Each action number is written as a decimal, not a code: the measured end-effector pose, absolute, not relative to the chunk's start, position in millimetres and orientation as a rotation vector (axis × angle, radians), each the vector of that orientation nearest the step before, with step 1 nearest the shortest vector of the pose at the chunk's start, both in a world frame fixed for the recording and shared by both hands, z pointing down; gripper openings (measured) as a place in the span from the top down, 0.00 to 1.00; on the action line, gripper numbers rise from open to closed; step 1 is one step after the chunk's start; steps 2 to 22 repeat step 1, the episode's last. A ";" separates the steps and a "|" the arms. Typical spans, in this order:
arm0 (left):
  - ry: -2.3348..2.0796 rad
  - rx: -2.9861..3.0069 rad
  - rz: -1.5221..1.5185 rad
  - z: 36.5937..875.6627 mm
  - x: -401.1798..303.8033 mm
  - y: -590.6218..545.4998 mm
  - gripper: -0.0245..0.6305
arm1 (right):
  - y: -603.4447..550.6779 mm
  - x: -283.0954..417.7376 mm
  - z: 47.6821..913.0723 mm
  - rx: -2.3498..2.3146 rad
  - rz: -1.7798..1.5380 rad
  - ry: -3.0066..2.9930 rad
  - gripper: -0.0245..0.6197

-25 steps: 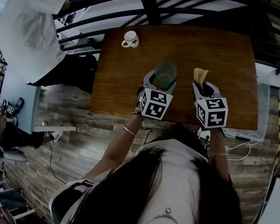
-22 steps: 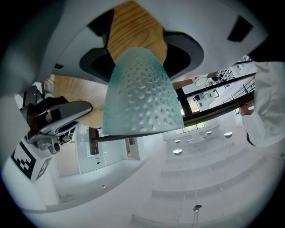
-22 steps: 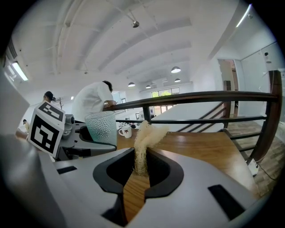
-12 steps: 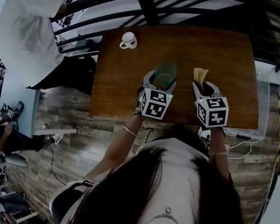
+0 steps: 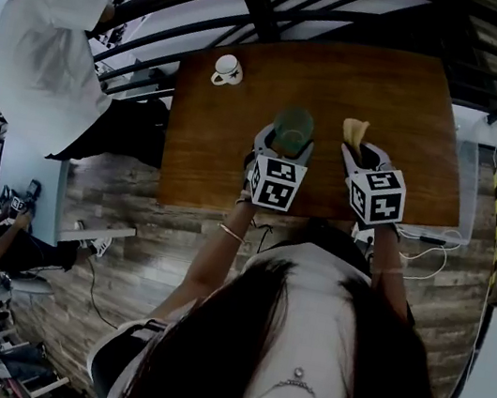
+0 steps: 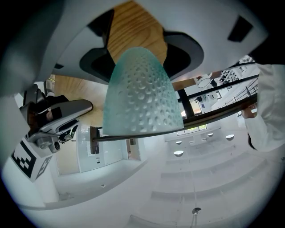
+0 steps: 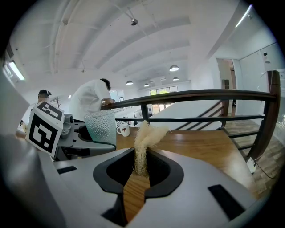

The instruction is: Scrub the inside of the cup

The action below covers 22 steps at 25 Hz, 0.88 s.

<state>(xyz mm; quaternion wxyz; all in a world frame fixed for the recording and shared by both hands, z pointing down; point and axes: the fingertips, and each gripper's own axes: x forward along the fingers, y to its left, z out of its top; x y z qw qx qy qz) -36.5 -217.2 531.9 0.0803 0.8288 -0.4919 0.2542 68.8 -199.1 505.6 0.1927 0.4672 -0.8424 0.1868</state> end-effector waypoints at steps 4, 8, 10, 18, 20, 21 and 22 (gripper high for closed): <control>-1.471 2.478 0.760 531.6 -36.9 -216.5 0.44 | -198.4 68.3 505.4 1.311 0.524 -2.364 0.83; -1.471 2.478 0.760 531.6 -36.9 -216.5 0.44 | -198.4 68.3 505.4 1.311 0.524 -2.364 0.83; -1.471 2.478 0.760 531.6 -36.9 -216.5 0.44 | -198.4 68.3 505.4 1.311 0.524 -2.364 0.83; -1.471 2.478 0.760 531.6 -36.9 -216.5 0.44 | -198.4 68.3 505.4 1.311 0.524 -2.364 0.83; -1.471 2.478 0.760 531.6 -36.9 -216.5 0.44 | -198.4 68.3 505.4 1.311 0.524 -2.364 0.83; -1.471 2.478 0.760 531.6 -36.9 -216.5 0.44 | -198.4 68.3 505.4 1.311 0.524 -2.364 0.83; -1.471 2.478 0.760 531.6 -36.9 -216.5 0.44 | -198.4 68.3 505.4 1.311 0.524 -2.364 0.83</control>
